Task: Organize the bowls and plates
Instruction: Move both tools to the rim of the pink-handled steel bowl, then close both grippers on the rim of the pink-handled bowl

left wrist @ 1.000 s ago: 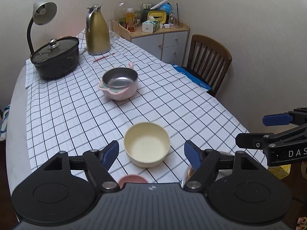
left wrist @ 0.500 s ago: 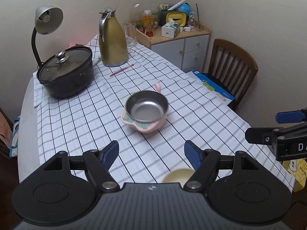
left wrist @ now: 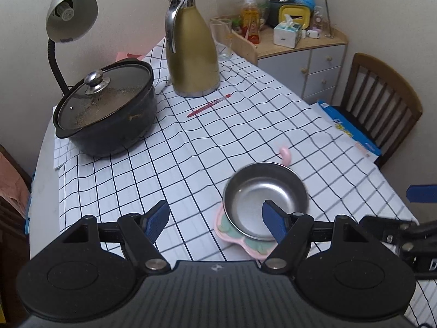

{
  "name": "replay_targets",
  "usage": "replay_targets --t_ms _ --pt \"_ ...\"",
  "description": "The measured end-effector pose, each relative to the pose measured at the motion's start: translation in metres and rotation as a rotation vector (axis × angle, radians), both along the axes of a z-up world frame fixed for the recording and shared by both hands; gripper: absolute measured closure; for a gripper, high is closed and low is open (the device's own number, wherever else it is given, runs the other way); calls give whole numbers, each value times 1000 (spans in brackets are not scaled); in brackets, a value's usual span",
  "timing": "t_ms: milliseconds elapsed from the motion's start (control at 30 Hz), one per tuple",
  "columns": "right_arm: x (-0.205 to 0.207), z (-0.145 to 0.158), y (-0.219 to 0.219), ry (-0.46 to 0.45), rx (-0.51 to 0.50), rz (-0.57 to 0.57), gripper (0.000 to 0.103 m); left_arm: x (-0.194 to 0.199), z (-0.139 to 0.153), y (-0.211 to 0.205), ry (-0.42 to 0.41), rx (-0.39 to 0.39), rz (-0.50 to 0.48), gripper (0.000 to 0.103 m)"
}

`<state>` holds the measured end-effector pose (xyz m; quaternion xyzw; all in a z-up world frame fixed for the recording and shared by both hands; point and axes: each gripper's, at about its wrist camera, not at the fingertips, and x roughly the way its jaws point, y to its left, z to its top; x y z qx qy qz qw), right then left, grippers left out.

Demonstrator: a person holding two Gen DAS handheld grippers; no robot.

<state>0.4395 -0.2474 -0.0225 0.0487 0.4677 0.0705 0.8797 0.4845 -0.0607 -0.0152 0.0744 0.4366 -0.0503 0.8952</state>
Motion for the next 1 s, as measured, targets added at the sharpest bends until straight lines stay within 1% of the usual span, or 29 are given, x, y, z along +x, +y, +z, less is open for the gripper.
replay_targets --t_ms 67,133,200,367,500,533,600,733,867,1000 --pt "13 -14 4 25 9 4 19 13 -10 -2 6 12 5 29" --pt "24 -29 7 51 17 8 22 24 -21 -4 15 32 15 29" --pt "33 -42 11 67 16 5 27 34 -31 -5 28 35 23 29" --pt "57 -69 14 118 31 -7 31 57 -56 -8 72 19 49 29" --pt "72 -85 16 142 43 -16 37 71 -74 -12 98 32 53 29" --pt "76 -89 17 147 44 -14 39 75 -78 -12 103 34 55 32" --pt "82 -95 19 156 43 -8 43 81 -85 -13 118 39 62 34" --pt "89 -105 24 178 41 -6 46 88 -96 -14 146 42 65 42" --pt "91 -111 28 196 37 -13 53 93 -107 -16 177 46 66 58" --pt "92 -116 31 211 43 -20 59 96 -111 -17 187 42 69 67"
